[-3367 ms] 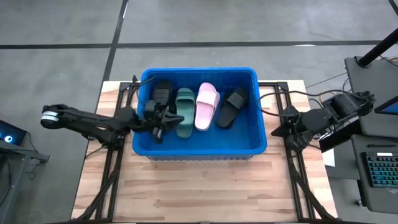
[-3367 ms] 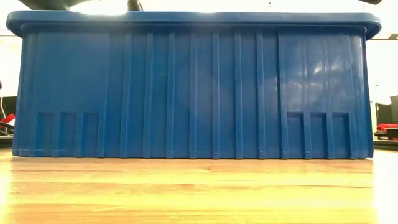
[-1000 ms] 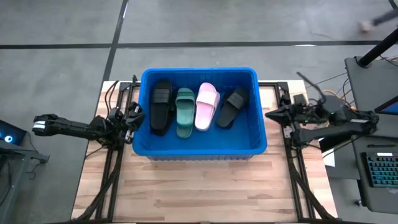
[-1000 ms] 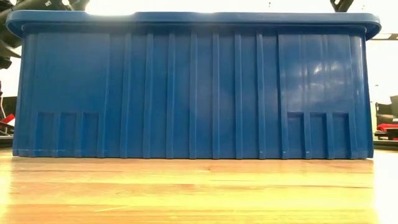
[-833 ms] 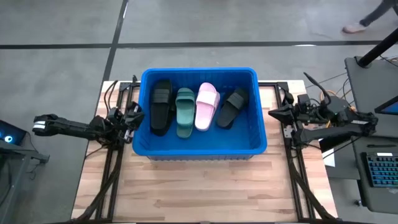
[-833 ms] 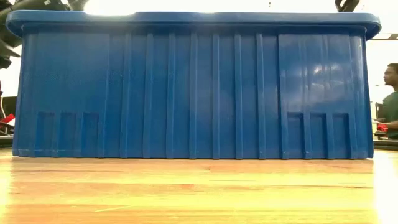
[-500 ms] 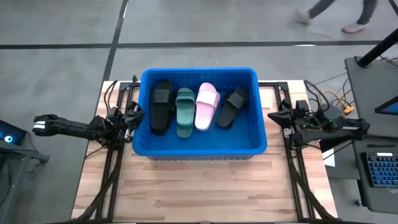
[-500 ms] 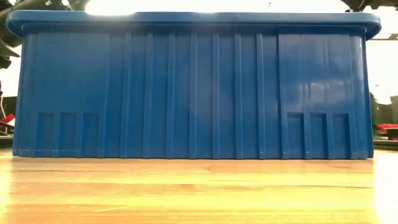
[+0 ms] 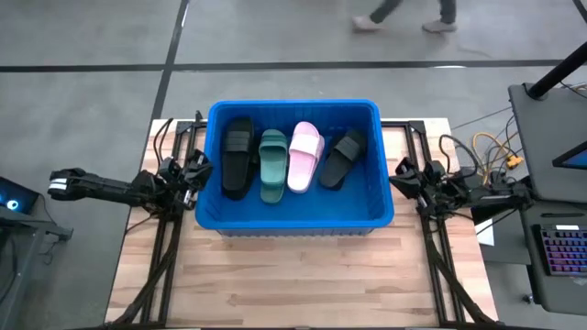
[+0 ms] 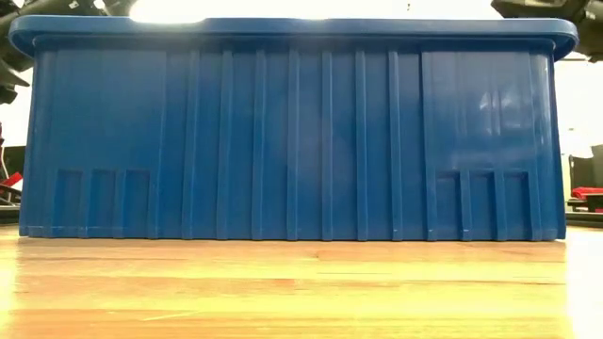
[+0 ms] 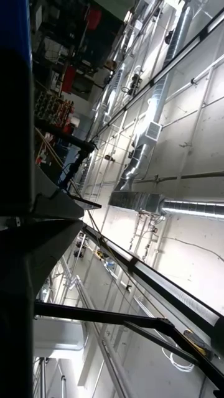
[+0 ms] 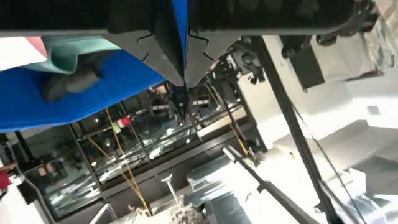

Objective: Pick and place slides into bin
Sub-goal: Return to Home Position

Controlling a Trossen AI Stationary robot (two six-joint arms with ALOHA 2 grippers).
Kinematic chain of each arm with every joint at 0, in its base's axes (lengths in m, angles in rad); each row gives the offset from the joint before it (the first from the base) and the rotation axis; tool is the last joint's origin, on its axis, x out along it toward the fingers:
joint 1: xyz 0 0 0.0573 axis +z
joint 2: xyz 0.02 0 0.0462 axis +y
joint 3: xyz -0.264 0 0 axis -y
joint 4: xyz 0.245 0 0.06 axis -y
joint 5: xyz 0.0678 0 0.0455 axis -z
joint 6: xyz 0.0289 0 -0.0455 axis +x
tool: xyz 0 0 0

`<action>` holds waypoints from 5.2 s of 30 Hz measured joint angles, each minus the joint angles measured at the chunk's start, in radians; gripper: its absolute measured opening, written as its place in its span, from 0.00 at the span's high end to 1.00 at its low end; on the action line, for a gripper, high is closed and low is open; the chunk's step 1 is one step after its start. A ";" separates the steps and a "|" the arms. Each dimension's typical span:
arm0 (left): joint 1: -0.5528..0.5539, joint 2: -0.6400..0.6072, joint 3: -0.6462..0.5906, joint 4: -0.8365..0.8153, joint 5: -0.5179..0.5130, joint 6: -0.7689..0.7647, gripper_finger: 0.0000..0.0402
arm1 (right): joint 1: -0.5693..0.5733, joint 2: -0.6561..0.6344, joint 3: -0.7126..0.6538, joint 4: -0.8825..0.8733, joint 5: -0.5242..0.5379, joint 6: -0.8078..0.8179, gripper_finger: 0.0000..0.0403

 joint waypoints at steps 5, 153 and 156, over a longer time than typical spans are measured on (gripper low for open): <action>0.000 -0.002 0.000 -0.002 0.000 0.001 1.00 | 0.000 -0.002 -0.040 0.023 -0.028 -0.004 0.98; 0.000 -0.556 0.000 -0.880 0.057 0.162 1.00 | 0.000 0.008 -0.077 -0.031 -0.044 -0.306 0.98; 0.000 -0.555 0.000 -0.880 0.057 0.162 1.00 | 0.000 0.008 -0.077 -0.030 -0.044 -0.306 0.98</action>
